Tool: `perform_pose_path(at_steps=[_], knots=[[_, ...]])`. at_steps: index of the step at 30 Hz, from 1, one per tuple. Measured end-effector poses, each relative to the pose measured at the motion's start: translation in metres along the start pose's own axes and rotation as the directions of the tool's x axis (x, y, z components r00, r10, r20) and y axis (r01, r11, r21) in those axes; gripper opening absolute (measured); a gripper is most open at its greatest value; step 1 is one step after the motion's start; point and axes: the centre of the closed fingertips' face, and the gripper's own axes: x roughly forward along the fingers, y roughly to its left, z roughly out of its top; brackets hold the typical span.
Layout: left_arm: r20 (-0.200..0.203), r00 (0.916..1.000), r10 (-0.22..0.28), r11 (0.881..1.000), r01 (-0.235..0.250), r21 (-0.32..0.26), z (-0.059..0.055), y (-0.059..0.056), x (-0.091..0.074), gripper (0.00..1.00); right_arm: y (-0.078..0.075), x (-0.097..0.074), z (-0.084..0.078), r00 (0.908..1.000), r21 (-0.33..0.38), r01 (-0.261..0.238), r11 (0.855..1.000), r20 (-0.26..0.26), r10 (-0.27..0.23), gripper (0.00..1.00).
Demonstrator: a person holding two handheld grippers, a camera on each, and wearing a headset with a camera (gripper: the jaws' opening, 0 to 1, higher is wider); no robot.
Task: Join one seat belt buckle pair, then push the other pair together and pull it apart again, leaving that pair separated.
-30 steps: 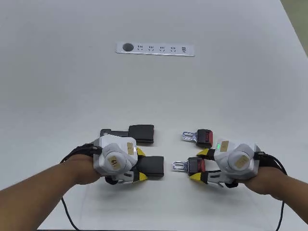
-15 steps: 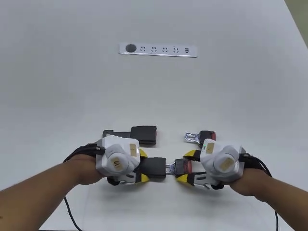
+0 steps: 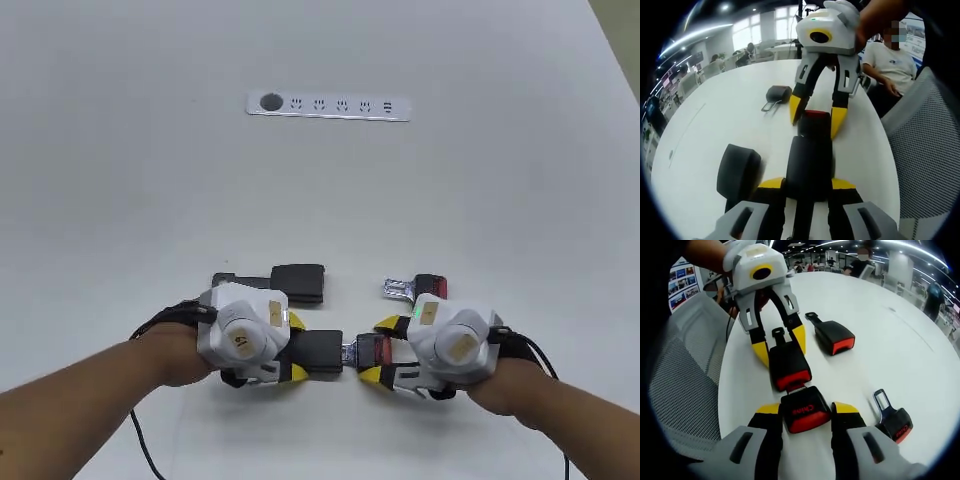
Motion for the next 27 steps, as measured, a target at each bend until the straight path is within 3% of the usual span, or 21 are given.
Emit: perform_pose_path(at_steps=[4, 6, 27], knots=[[0.005, 1.0000, 0.001, 1.000, 0.000, -0.013, -0.0003, 0.0009, -0.0021, 0.33, 0.0023, 0.0026, -0.0005, 0.9999, 0.002, 0.007, 1.000, -0.014, -0.007, 0.36], [0.007, 1.0000, -0.002, 1.000, 0.002, -0.011, 0.0005, 0.0009, -0.0031, 0.33, 0.0000, 0.0038, 0.0020, 0.9999, 0.014, 0.015, 1.000, 0.006, -0.015, 0.36], [0.012, 0.9999, -0.012, 1.000, 0.012, 0.001, -0.0025, 0.0006, -0.0009, 0.33, 0.0048, 0.0033, 0.0028, 0.9997, -0.002, 0.021, 1.000, 0.014, -0.021, 0.36]])
